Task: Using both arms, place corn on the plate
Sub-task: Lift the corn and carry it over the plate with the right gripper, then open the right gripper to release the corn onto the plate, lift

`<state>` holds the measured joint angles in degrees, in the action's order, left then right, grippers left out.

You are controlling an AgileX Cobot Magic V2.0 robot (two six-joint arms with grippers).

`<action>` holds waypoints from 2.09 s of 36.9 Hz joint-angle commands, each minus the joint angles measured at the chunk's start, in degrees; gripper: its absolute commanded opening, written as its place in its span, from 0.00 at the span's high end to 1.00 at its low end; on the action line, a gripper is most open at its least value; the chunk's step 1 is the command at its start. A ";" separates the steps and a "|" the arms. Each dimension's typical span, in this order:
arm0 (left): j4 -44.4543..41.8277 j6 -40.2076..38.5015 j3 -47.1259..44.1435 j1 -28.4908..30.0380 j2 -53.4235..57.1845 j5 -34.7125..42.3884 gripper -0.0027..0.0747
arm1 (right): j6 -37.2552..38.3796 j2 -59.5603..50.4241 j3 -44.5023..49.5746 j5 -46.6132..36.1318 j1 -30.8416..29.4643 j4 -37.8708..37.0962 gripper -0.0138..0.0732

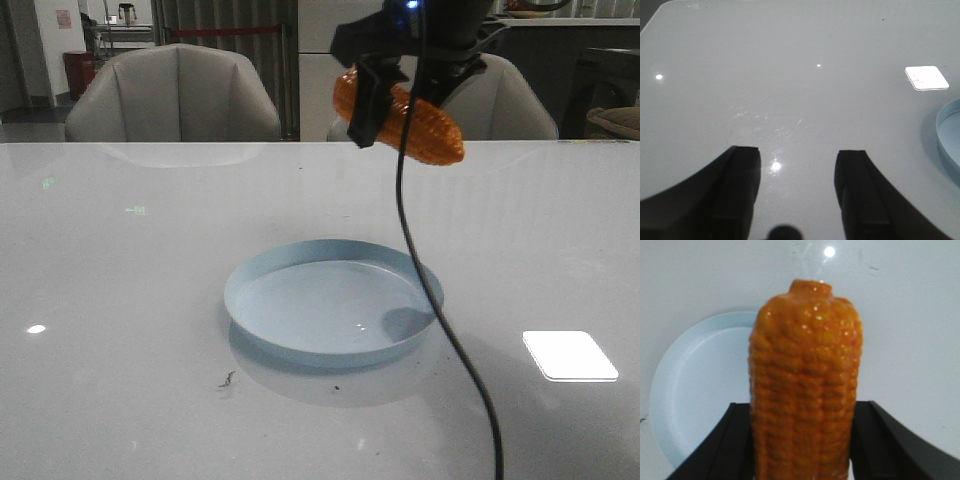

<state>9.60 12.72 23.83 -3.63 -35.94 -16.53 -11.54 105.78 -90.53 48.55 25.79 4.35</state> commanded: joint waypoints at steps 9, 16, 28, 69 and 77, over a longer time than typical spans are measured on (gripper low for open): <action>0.64 -0.18 1.66 -0.08 0.10 4.14 0.44 | -0.68 4.07 -2.01 0.38 3.39 0.88 0.70; 0.64 -0.18 1.66 -0.08 0.10 4.14 0.44 | -0.68 8.18 -2.01 0.58 3.42 3.43 0.69; 0.64 -0.18 1.66 -0.08 0.10 3.67 0.44 | -0.63 11.27 -2.03 1.28 3.42 5.82 0.15; 0.64 -0.18 1.66 -0.08 0.10 3.32 0.44 | 3.76 -7.70 -31.08 27.25 -11.78 4.19 0.14; 0.64 -0.18 1.66 -0.08 0.10 3.32 0.44 | 3.24 -18.60 -24.98 25.24 -18.06 4.14 0.14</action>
<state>9.60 12.72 23.83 -3.63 -35.94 -17.55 -7.98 93.28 -116.65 71.74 9.39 7.81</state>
